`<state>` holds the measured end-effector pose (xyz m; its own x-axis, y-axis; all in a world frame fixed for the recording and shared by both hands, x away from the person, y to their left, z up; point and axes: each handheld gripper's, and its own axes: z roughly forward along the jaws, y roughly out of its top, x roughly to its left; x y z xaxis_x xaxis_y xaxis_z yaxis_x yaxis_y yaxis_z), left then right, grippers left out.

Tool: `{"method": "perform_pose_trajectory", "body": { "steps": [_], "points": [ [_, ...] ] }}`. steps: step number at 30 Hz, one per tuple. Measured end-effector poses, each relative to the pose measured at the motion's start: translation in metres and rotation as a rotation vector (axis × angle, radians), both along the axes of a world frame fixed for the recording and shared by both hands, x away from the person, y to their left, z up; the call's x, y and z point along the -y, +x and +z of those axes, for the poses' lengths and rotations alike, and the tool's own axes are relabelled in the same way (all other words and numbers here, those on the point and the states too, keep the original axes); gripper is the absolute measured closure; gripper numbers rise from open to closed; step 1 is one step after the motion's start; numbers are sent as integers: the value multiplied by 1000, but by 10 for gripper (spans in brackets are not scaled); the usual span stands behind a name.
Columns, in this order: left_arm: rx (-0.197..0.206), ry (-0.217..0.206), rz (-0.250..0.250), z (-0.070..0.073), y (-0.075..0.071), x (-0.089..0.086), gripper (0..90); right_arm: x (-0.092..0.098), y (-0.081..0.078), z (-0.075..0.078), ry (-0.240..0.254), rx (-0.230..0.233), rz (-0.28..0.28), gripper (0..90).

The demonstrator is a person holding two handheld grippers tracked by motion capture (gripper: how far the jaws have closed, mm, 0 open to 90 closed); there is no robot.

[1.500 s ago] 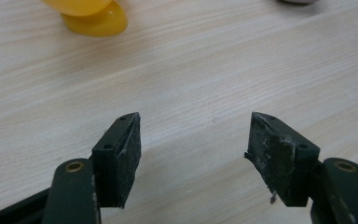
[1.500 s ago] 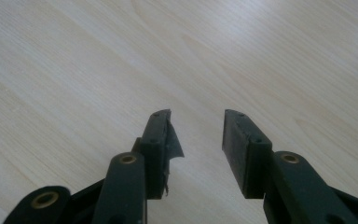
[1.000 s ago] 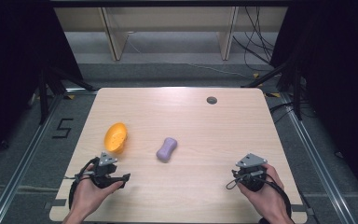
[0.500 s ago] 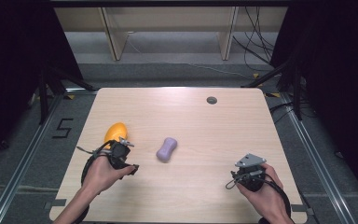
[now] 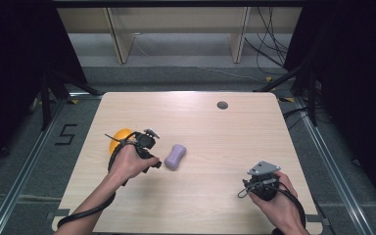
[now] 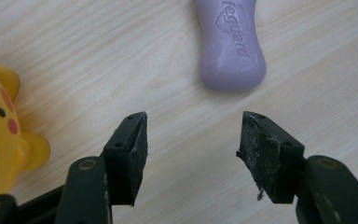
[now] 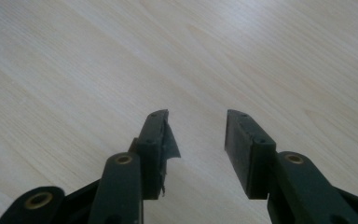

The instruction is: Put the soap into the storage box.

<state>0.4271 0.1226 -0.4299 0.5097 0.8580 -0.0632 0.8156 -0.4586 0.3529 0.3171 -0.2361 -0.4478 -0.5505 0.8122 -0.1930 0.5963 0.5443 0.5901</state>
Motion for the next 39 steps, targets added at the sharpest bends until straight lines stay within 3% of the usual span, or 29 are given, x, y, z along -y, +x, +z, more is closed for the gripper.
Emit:
{"method": "perform_pose_trajectory", "body": {
  "steps": [3, 9, 14, 17, 34, 37, 39],
  "points": [
    [-15, -4, 36, -1, 8, 8, 394, 0, 0, 0, -2, 3, 3, 599],
    [-40, 3, 49, -3, 23, 25, 395, 0, 0, 0, -1, 2, 4, 598],
    [-44, 29, 25, -6, 34, 36, 400, 0, 0, 0, -1, 2, 6, 597],
    [-50, 21, 23, -8, 39, 42, 401, 0, 0, 0, 5, -2, 2, 598],
    [-76, 50, 28, -23, 54, 69, 431, 2, -2, 0, 13, -12, -9, 595],
    [-103, 75, 22, -25, 56, 72, 431, 2, -2, 1, 13, -12, -9, 595],
    [-90, 72, 31, -29, 56, 74, 431, 1, -2, 0, 14, -9, -9, 594]
  ]
}}
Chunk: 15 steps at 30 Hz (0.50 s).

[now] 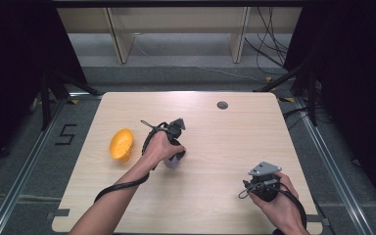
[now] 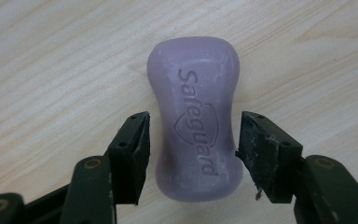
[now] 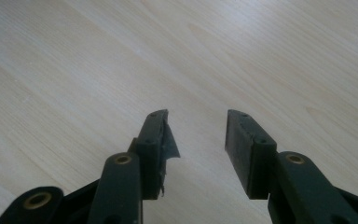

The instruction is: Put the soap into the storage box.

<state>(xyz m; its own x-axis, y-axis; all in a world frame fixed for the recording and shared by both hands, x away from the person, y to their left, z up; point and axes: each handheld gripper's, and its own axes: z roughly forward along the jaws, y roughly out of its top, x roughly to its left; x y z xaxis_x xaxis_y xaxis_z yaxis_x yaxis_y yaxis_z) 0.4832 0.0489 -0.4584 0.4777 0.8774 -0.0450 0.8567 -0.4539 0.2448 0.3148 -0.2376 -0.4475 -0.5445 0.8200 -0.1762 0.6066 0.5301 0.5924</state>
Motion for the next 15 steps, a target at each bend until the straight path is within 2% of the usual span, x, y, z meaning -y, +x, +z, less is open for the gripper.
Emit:
{"method": "perform_pose_trajectory", "body": {
  "steps": [5, 7, 8, 10, 11, 15],
  "points": [
    [-28, 25, 6, -1, 4, 3, 433, 0, 1, -1, -10, 8, 12, 594],
    [-34, 28, 6, -2, 4, 4, 435, -1, 0, 0, 3, -6, -3, 594],
    [-37, 31, 7, -2, 5, 5, 435, 0, 0, -1, -9, 7, 12, 593],
    [-17, 26, 13, -6, 4, 6, 437, 0, 0, -1, -10, 7, 13, 593],
    [-41, 38, 9, -5, 5, 6, 439, 0, 0, -1, -9, 10, 13, 593],
    [-35, 37, 14, -8, 4, 7, 445, 0, 0, 0, 2, 0, 2, 593]
  ]
}}
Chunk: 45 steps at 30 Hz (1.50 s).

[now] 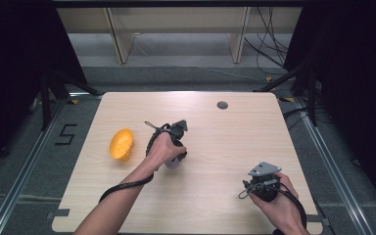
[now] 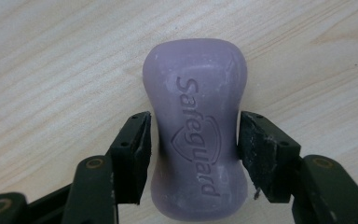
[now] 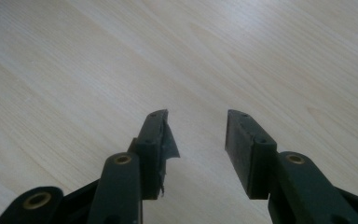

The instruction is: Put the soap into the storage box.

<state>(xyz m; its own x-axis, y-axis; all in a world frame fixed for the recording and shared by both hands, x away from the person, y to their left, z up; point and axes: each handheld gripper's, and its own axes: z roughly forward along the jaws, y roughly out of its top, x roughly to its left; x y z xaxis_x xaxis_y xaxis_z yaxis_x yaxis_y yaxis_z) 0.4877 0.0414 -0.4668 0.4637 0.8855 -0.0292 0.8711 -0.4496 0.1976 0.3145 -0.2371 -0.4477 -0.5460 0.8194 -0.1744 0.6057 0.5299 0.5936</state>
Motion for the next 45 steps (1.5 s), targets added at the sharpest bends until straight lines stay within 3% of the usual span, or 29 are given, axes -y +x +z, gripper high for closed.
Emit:
{"method": "perform_pose_trajectory", "body": {
  "steps": [13, 17, 19, 21, 28, 31, 37, 39, 45],
  "points": [
    [-19, 28, 0, -3, 3, 4, 468, 0, 0, 0, 0, -1, 1, 593],
    [0, 25, 6, -7, 3, 5, 468, 0, 0, 0, -1, 1, 0, 593],
    [-18, 29, 8, -6, 4, 5, 469, 0, 0, 0, 0, 0, -1, 594],
    [3, 28, 5, -8, 3, 5, 469, 0, 0, 0, 0, 0, -1, 593],
    [-30, 40, 7, -9, 5, 6, 476, 0, -1, 0, -2, -4, 3, 593],
    [-9, 39, 13, -12, 5, 6, 479, 0, -1, 0, -2, -3, 4, 594],
    [-46, 47, 16, -9, 6, 6, 485, 0, -1, 0, -3, -3, 5, 593],
    [-19, 44, 18, -12, 5, 6, 487, 0, -1, 0, -3, -3, 5, 593],
    [-29, 36, 17, -11, 4, 5, 491, 0, -1, 1, -2, -2, 7, 589]
  ]
}}
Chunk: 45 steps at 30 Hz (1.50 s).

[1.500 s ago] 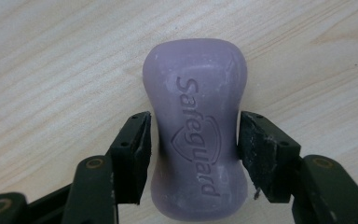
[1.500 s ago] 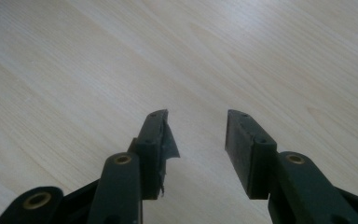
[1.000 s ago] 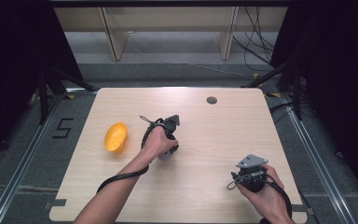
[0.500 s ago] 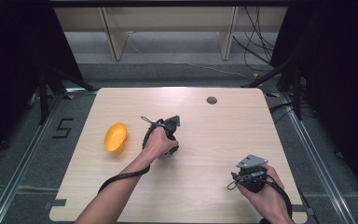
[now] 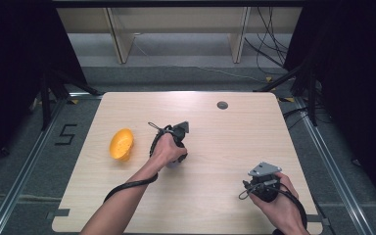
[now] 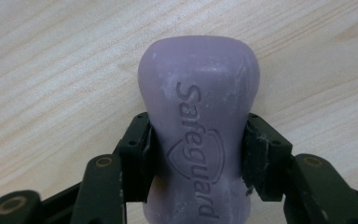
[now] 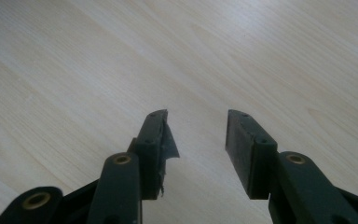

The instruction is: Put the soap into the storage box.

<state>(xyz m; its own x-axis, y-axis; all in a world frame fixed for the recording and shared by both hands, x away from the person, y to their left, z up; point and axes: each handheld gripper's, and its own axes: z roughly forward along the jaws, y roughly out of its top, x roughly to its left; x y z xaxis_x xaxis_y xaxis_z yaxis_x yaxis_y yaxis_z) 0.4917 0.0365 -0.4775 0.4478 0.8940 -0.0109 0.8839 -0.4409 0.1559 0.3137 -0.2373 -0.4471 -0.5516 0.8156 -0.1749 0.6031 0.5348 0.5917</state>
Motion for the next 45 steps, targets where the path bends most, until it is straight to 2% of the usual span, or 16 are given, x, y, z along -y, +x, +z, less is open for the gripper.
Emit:
{"method": "perform_pose_trajectory", "body": {
  "steps": [3, 6, 7, 8, 14, 17, 25, 27, 36, 37, 38, 41, 42, 43, 44, 45],
  "points": [
    [-8, 2, -4, 1, 0, -1, 492, 0, 0, 0, 0, 1, 0, 589],
    [22, -9, -1, -1, -1, -1, 492, 0, 0, 0, 0, 1, 1, 589],
    [1, -3, -3, 1, -1, -1, 492, 0, 0, 0, 1, 0, 1, 589],
    [1, -4, -4, 1, -1, -1, 492, 0, 0, 0, 0, 1, 1, 589],
    [8, -12, -5, 1, -3, -3, 493, 0, 0, 0, 4, 3, 0, 589],
    [22, -9, -27, 1, -4, -4, 493, 0, 1, 0, 3, 7, -1, 588],
    [50, -36, -13, 1, -7, -5, 493, 0, 1, 0, 6, 9, 2, 587],
    [41, -39, -10, 2, -7, -5, 494, 0, 1, 0, 5, 8, 3, 587],
    [115, -89, -20, 14, -14, -10, 493, 0, 1, 0, 6, 11, 2, 586],
    [138, -108, 9, 15, -16, -9, 493, 0, 1, 0, 4, 13, 2, 586],
    [158, -109, -10, 16, -17, -11, 493, 0, 1, 0, 4, 13, 2, 586],
    [227, -130, -9, 15, -20, -13, 493, 0, 1, 1, 3, 10, 2, 586],
    [206, -121, -20, 18, -21, -14, 493, 0, 1, 1, 4, 9, 2, 585],
    [205, -132, -4, 18, -22, -15, 493, 0, 1, 1, 4, 9, 2, 585],
    [226, -133, -12, 18, -23, -17, 493, 0, 1, 1, 4, 10, 2, 585],
    [226, -134, -21, 19, -23, -19, 493, 0, 1, 1, 4, 10, 2, 585]
  ]
}}
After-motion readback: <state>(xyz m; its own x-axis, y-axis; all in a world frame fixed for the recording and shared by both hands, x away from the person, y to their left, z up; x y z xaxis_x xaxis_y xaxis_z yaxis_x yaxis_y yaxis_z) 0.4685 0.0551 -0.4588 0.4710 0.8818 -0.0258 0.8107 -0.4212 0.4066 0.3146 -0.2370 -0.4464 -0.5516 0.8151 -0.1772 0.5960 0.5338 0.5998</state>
